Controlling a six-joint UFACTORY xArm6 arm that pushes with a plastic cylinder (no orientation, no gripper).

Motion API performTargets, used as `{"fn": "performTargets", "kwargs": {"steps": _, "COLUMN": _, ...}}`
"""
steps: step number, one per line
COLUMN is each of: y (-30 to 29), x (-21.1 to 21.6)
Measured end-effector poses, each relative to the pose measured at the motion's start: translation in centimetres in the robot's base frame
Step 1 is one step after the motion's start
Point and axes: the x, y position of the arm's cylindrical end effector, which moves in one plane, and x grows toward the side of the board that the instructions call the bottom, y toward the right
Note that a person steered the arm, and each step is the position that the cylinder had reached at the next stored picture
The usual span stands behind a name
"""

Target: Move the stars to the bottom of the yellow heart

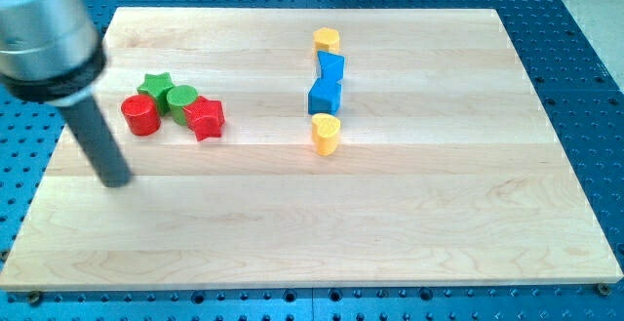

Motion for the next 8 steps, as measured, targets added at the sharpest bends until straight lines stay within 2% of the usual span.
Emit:
{"fn": "performTargets", "kwargs": {"steps": 1, "y": -2.6, "x": -4.4}}
{"fn": "performTargets", "kwargs": {"steps": 2, "y": -2.4, "x": -9.0}}
{"fn": "performTargets", "kwargs": {"steps": 4, "y": 2.4, "x": -13.5}}
{"fn": "performTargets", "kwargs": {"steps": 5, "y": 8.6, "x": -13.3}}
{"fn": "performTargets", "kwargs": {"steps": 8, "y": 16.6, "x": -1.5}}
